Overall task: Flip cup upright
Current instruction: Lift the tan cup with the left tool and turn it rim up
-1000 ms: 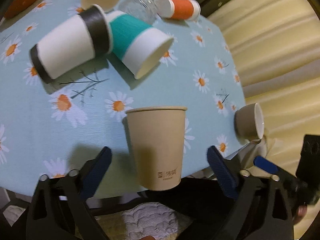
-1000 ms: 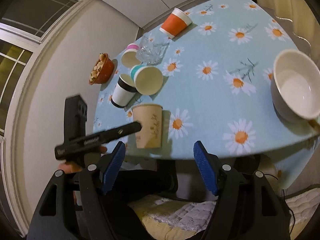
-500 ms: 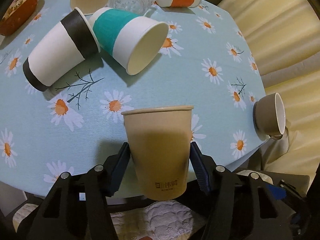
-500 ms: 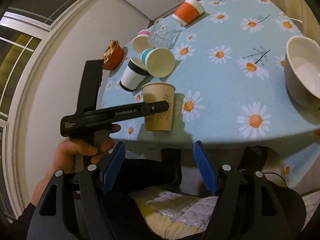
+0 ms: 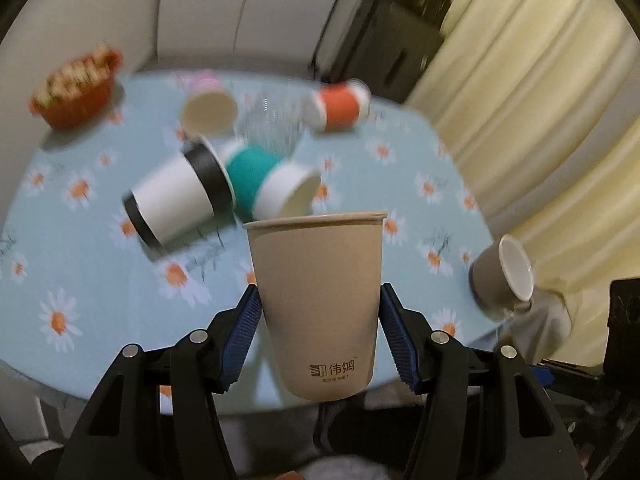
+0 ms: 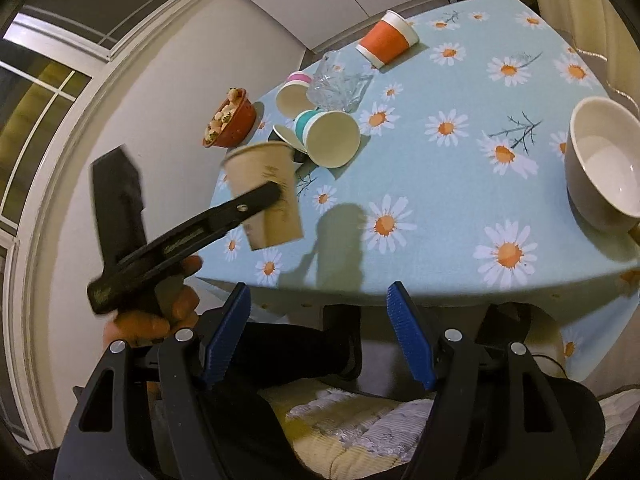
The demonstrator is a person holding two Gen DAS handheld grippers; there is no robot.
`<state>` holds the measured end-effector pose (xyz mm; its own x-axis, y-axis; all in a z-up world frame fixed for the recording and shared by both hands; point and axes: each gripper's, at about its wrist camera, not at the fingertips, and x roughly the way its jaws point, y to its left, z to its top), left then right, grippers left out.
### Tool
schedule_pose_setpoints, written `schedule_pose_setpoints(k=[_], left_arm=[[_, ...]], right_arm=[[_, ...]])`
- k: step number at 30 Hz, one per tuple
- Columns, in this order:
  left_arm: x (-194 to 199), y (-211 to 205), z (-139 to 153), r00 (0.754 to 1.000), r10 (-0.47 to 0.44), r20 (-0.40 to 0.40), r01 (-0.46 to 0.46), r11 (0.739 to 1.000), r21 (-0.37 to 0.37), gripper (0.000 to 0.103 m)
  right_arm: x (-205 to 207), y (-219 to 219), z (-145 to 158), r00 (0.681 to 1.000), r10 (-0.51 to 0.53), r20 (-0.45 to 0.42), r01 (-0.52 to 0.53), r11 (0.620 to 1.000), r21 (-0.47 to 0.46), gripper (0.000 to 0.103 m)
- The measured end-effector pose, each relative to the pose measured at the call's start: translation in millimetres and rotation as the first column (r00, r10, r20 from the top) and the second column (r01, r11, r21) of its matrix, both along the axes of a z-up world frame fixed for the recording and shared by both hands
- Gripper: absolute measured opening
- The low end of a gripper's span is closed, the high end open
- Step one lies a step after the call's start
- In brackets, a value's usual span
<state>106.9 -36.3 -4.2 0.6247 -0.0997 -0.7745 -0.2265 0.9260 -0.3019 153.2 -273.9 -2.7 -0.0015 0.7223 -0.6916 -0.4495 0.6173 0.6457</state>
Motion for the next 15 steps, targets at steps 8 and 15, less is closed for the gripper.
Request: schedule_pose_setpoints(k=[8,15], left_arm=[[-35,-32,-5,0.955,0.075,0.287,-0.126,0.978,0.166,0.058],[-50,-58,-32,0.856,0.082,0.511,-0.284,0.900,0.331,0.058]], right_arm=[[6,-3,12,1.000,-0.025,0.005,0.024,1.000,0.011,0.070],[9,-9,17,0.999,-0.048,0.007,0.048,0.999,0.015,0.070]])
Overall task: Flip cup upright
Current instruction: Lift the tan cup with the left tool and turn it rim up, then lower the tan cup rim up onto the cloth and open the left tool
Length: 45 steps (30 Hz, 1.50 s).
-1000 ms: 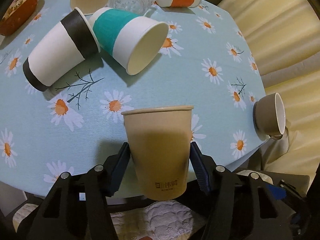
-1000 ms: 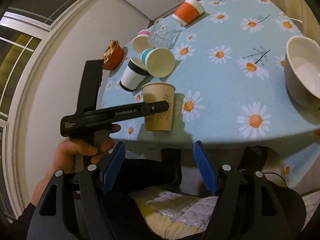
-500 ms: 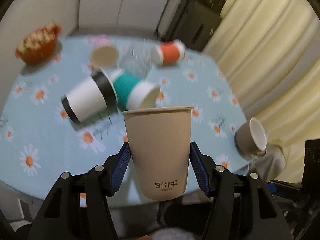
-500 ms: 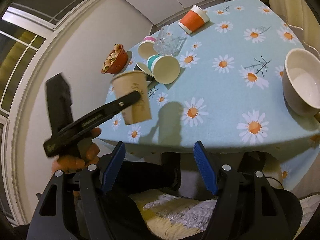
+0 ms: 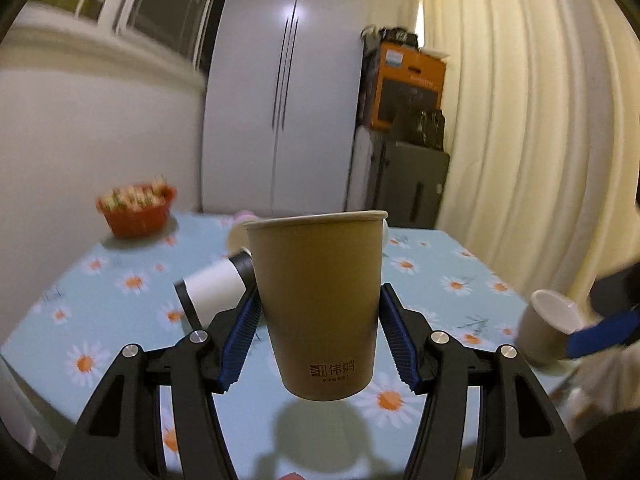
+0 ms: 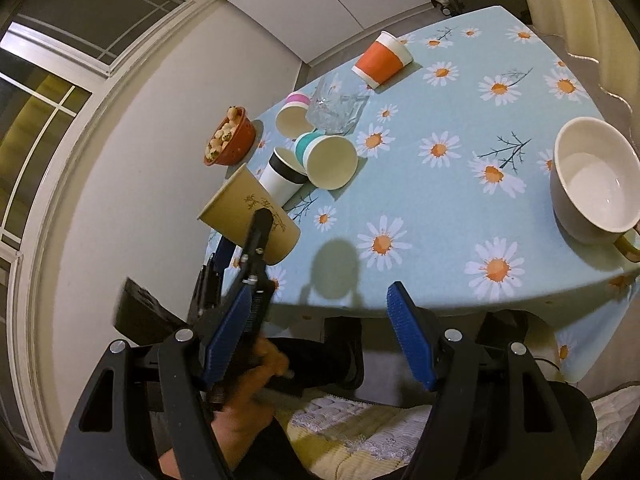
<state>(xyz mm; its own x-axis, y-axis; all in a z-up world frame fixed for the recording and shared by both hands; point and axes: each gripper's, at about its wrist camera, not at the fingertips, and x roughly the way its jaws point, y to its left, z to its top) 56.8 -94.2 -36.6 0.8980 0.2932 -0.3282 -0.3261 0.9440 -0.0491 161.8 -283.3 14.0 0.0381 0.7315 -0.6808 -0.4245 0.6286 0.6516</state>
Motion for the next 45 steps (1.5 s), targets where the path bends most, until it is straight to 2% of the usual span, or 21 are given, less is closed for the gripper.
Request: schedule_pose_setpoints(k=[3,11,24,37,42,44,45], left_arm=[[1,-9,-17,0.999,-0.001,0.035,-0.002,0.997,0.079,0.058],[0,-13,-65,0.994,0.087,0.062,-0.094,0.988,0.120,0.058],[-1,-15,-81,0.988,0.105,0.115,-0.122,0.981,0.153,0.059],[5,-17,-93,0.993,0.086,0.081,-0.097,0.984,0.150,0.060],[6,-15,-92,0.993,0.085,0.084,-0.096,0.986,0.139,0.070],[6,-14,-91,0.993,0.084,0.085,-0.095,0.987,0.128,0.082],[5,-14,-90,0.993,0.085,0.087,-0.095,0.988,0.125,0.083]], right_arm=[[0,0,-1,1.000,-0.002,-0.005,0.002,1.000,-0.008,0.070],[0,2,-6,1.000,-0.006,-0.016,0.006,0.999,-0.042,0.070],[-8,14,-9,1.000,-0.001,-0.024,-0.001,0.996,-0.090,0.070],[-11,12,-9,0.999,-0.021,-0.037,0.017,0.995,-0.103,0.070],[-15,11,-7,0.999,-0.020,-0.037,0.016,0.995,-0.099,0.070],[-17,9,-6,0.999,-0.022,-0.035,0.018,0.995,-0.097,0.070],[-17,9,-6,0.999,-0.023,-0.034,0.020,0.995,-0.096,0.070]])
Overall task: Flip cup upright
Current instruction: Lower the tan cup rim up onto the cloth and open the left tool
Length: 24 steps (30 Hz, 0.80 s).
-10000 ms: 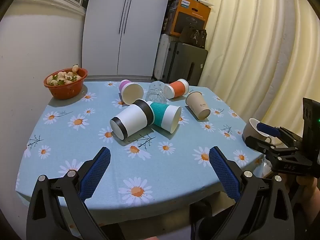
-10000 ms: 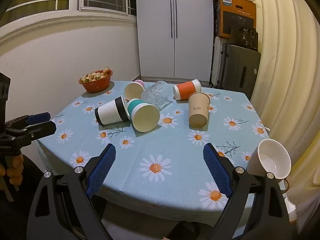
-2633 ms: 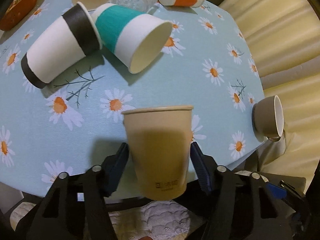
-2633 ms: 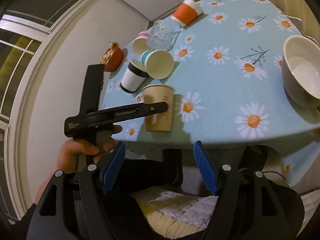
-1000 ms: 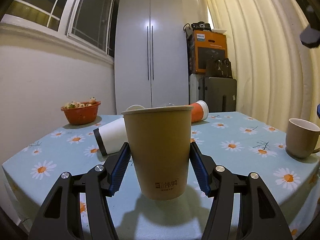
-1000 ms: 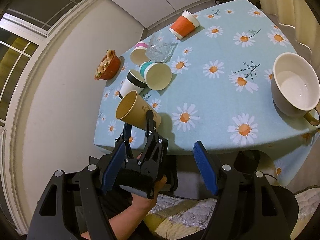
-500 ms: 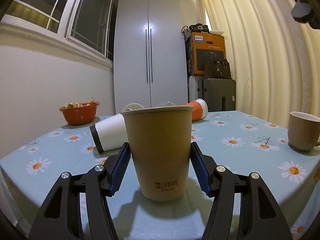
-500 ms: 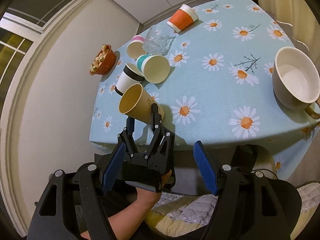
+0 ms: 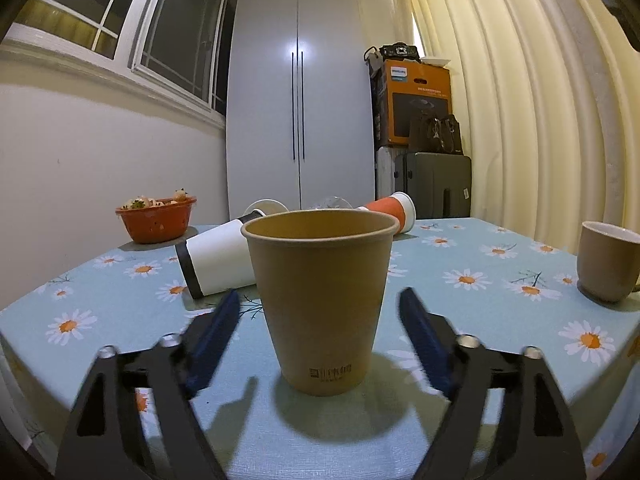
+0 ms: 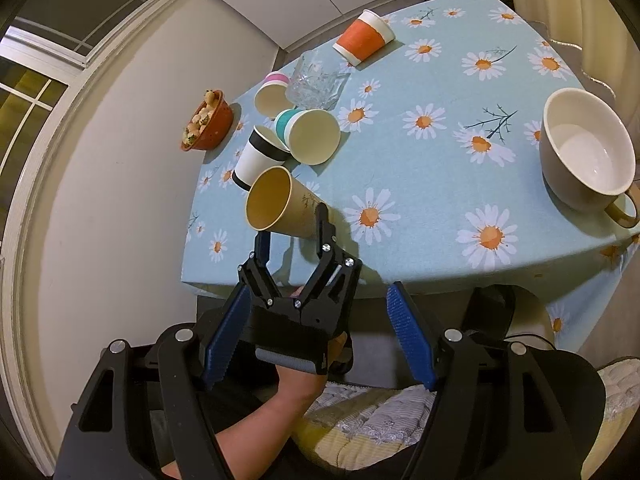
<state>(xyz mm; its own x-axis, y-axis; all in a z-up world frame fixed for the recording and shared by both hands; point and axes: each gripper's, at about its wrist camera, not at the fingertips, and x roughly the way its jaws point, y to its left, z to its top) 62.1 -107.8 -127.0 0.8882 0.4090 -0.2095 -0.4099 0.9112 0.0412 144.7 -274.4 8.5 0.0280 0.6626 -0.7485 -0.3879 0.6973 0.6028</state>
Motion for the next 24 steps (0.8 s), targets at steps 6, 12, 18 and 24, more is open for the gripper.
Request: schedule_pose_setpoints(k=[6,12,18,24], left_arm=[[-9,-1,16,1.000,-0.026,0.005,0.026,1.000,-0.004,0.096],[-32,8,62,0.995,-0.095,-0.006,0.094,0.992,-0.081,0.096],[-64,17,110,0.981,-0.193,-0.034,0.187,0.973,-0.133,0.096],[-90,46,152,0.945,-0.314,-0.092,0.296,0.940,-0.170,0.096]], right_arm=[[1,-10,10,1.000,-0.019,0.021,0.019,0.999,0.034,0.070],[5,-18,25,0.998,-0.027,0.060,0.022,0.996,0.086,0.070],[6,-16,32,0.990,-0.015,0.138,-0.006,0.989,0.149,0.070],[-1,-7,27,0.967,0.022,0.252,-0.063,0.986,0.156,0.070]])
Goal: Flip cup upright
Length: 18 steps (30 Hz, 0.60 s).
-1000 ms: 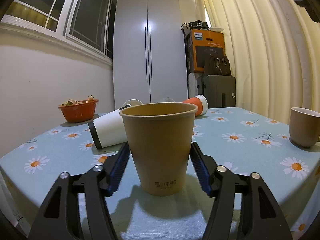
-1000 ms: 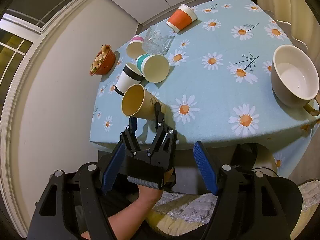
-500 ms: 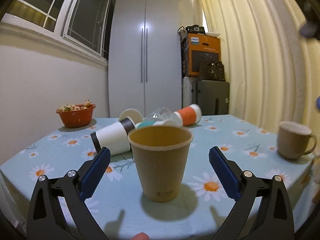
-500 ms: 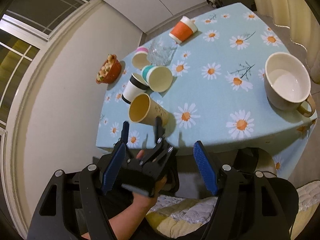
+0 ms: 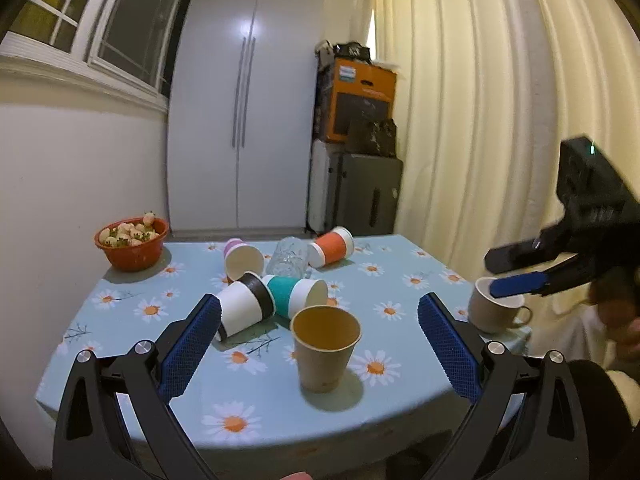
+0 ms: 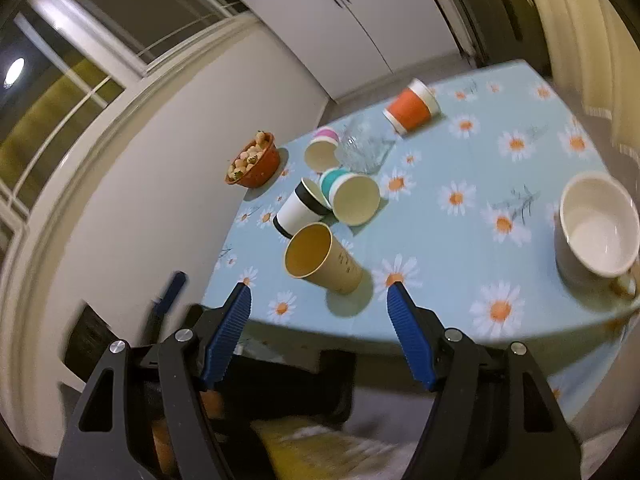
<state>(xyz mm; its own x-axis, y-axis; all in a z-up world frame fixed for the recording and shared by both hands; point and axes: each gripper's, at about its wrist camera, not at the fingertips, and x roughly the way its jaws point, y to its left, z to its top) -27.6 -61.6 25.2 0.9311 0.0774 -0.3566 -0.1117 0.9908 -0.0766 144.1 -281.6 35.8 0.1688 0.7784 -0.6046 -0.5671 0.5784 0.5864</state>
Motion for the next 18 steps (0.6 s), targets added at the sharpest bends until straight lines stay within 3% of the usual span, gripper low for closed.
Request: schedule_pose_setpoints(k=[7,13,18], left_arm=[[-4,37,16,0.989,-0.114,-0.098,0.106,0.991,-0.087,0.096],[-9,47,11,0.985,-0.110,-0.130,0.108,0.994,-0.022,0.096],[-4,52,-4,0.981,-0.081,-0.174,0.075,0.996,-0.040,0.096]], right_arm=[[-15,7,-4,0.977,0.022,0.212,-0.013,0.999,-0.044,0.070],[-27,17,-9,0.928,0.053,0.368,-0.003,0.991,-0.134,0.070],[-35,25,-17,0.887,0.060,0.458,0.028,0.983,-0.183,0.070]])
